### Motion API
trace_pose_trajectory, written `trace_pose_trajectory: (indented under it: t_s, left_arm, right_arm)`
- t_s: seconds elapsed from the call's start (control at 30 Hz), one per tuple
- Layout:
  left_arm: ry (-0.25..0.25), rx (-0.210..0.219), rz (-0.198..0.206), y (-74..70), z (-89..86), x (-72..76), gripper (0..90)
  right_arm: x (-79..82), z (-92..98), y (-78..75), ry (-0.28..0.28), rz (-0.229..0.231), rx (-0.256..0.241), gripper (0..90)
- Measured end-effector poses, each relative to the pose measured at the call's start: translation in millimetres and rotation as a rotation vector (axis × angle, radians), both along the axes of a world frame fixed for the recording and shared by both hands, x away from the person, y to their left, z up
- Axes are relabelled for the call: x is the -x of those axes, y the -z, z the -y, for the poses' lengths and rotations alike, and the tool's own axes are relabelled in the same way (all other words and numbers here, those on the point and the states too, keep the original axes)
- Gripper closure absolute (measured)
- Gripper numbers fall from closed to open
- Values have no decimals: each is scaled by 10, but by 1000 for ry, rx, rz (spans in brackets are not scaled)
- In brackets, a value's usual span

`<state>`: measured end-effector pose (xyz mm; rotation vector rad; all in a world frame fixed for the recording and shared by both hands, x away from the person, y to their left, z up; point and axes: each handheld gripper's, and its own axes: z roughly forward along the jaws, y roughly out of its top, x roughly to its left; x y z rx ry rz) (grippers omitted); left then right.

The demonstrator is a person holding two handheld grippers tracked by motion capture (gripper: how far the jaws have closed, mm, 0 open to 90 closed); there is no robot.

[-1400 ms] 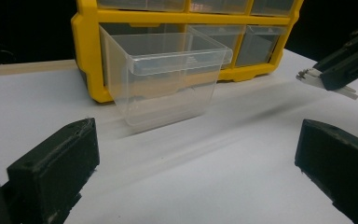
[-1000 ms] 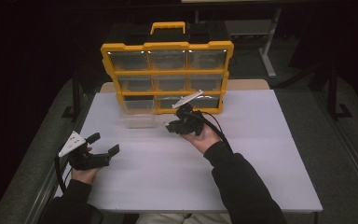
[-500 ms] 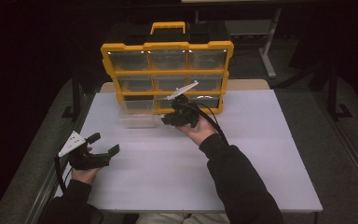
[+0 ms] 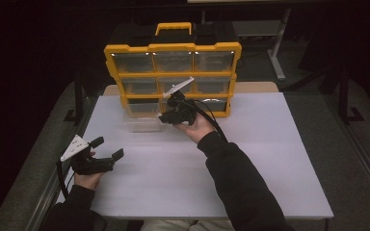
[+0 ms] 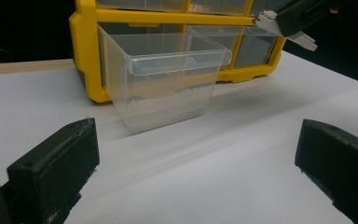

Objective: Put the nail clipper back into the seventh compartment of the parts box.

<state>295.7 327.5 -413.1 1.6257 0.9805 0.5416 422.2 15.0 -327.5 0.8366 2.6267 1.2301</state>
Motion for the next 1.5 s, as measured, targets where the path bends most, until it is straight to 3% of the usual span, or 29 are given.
trace_pose_trajectory:
  t_s: [1.07, 1.5]
  left_arm:
    - [-6, 7, 0, 1, -16, -8, 0]
    - [-29, 8, -4, 13, -22, -41, 0]
  right_arm:
    - [-367, -590, -74, -35, 24, 18, 761]
    - [-514, -685, 7, 9, -12, -29, 761]
